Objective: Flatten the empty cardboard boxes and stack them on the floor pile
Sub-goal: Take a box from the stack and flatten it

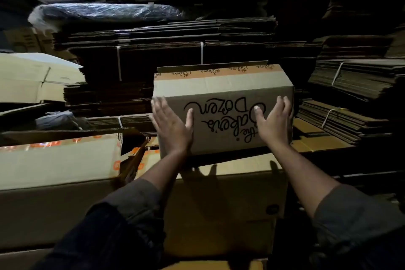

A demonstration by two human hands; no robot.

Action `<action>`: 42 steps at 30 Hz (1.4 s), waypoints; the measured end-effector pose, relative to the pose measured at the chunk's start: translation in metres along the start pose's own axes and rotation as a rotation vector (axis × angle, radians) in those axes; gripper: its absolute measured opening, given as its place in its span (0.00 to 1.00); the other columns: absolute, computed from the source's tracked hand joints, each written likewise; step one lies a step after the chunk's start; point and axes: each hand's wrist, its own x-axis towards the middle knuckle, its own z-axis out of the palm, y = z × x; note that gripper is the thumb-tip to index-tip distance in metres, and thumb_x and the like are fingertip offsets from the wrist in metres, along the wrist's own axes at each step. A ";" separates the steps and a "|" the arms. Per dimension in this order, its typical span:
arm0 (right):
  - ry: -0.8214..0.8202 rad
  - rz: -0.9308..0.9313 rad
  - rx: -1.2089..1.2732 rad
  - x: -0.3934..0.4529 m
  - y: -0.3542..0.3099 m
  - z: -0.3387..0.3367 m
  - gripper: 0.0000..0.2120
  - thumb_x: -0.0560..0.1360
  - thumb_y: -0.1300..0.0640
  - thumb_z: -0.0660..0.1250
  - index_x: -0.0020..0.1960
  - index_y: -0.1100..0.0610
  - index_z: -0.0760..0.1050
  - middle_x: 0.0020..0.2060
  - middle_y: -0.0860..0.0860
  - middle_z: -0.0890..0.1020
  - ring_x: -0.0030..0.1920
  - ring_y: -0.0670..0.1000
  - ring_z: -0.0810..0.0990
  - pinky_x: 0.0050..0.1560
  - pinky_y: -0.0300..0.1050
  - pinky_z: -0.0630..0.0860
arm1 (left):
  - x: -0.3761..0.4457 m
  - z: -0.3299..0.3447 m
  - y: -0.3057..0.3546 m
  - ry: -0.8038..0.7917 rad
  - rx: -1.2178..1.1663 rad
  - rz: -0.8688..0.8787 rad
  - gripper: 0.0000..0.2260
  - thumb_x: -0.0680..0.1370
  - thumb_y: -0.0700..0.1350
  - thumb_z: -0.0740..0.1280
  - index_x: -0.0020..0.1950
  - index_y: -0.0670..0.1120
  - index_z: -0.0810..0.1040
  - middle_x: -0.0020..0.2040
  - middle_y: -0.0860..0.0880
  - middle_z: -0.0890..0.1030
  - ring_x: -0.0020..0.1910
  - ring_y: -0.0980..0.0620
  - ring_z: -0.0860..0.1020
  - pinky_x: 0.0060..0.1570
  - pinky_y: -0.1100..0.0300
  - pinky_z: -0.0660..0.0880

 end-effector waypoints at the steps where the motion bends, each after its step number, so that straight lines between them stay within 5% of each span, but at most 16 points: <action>1: 0.018 0.021 0.002 0.004 0.005 0.002 0.37 0.80 0.44 0.64 0.80 0.60 0.53 0.80 0.57 0.54 0.79 0.58 0.53 0.75 0.59 0.63 | 0.001 0.002 0.001 0.027 -0.005 -0.057 0.41 0.81 0.64 0.60 0.82 0.40 0.46 0.82 0.40 0.47 0.82 0.45 0.45 0.80 0.43 0.49; 8: -0.011 0.114 0.033 0.028 0.025 0.011 0.40 0.79 0.42 0.64 0.81 0.59 0.50 0.80 0.57 0.54 0.79 0.59 0.52 0.76 0.61 0.61 | 0.013 0.006 0.003 0.079 -0.232 -0.351 0.44 0.78 0.65 0.63 0.82 0.42 0.46 0.81 0.40 0.56 0.79 0.42 0.57 0.76 0.41 0.58; 16: -0.003 0.247 0.194 0.044 0.033 0.011 0.44 0.78 0.39 0.64 0.81 0.59 0.45 0.81 0.57 0.50 0.79 0.63 0.50 0.76 0.63 0.59 | 0.013 0.010 -0.013 0.053 -0.329 -0.541 0.34 0.80 0.66 0.58 0.77 0.44 0.61 0.72 0.41 0.72 0.70 0.41 0.71 0.66 0.42 0.71; 20: 0.000 0.263 0.290 0.049 0.035 0.011 0.47 0.76 0.38 0.67 0.81 0.58 0.45 0.79 0.56 0.50 0.74 0.61 0.65 0.65 0.53 0.73 | 0.010 0.010 -0.017 0.028 -0.365 -0.541 0.31 0.80 0.66 0.58 0.74 0.45 0.66 0.66 0.43 0.76 0.64 0.43 0.75 0.61 0.44 0.74; 23: 0.014 0.307 0.322 0.051 0.034 0.010 0.49 0.75 0.41 0.71 0.82 0.58 0.44 0.78 0.57 0.50 0.70 0.58 0.69 0.54 0.45 0.72 | 0.008 0.005 -0.015 0.054 -0.386 -0.583 0.31 0.80 0.66 0.58 0.72 0.45 0.68 0.65 0.44 0.76 0.64 0.43 0.75 0.62 0.46 0.74; 26: 0.013 0.317 0.309 0.052 0.035 0.005 0.52 0.73 0.37 0.70 0.82 0.56 0.44 0.79 0.57 0.50 0.76 0.60 0.60 0.64 0.53 0.71 | 0.005 -0.001 -0.015 0.076 -0.375 -0.559 0.32 0.80 0.67 0.58 0.73 0.44 0.68 0.67 0.44 0.75 0.65 0.44 0.74 0.64 0.45 0.73; 29: -0.026 0.329 0.254 0.051 0.031 -0.006 0.52 0.74 0.34 0.68 0.82 0.56 0.43 0.81 0.57 0.49 0.80 0.59 0.42 0.76 0.59 0.51 | 0.000 -0.008 -0.010 0.131 -0.347 -0.518 0.32 0.80 0.66 0.59 0.72 0.43 0.69 0.66 0.44 0.75 0.66 0.45 0.73 0.64 0.48 0.71; 38: -0.111 0.235 0.315 0.019 0.029 -0.012 0.48 0.76 0.38 0.68 0.82 0.53 0.43 0.81 0.51 0.43 0.80 0.58 0.40 0.76 0.61 0.53 | -0.020 -0.035 0.008 0.304 -0.338 -0.539 0.26 0.83 0.63 0.52 0.54 0.40 0.72 0.51 0.44 0.74 0.48 0.47 0.73 0.47 0.56 0.65; 42: -0.145 0.147 0.379 -0.008 0.017 -0.002 0.44 0.78 0.40 0.66 0.82 0.54 0.45 0.81 0.51 0.43 0.80 0.57 0.45 0.76 0.54 0.56 | -0.029 -0.049 0.013 0.358 -0.414 -0.547 0.35 0.80 0.69 0.44 0.43 0.42 0.76 0.39 0.47 0.80 0.39 0.51 0.77 0.44 0.57 0.68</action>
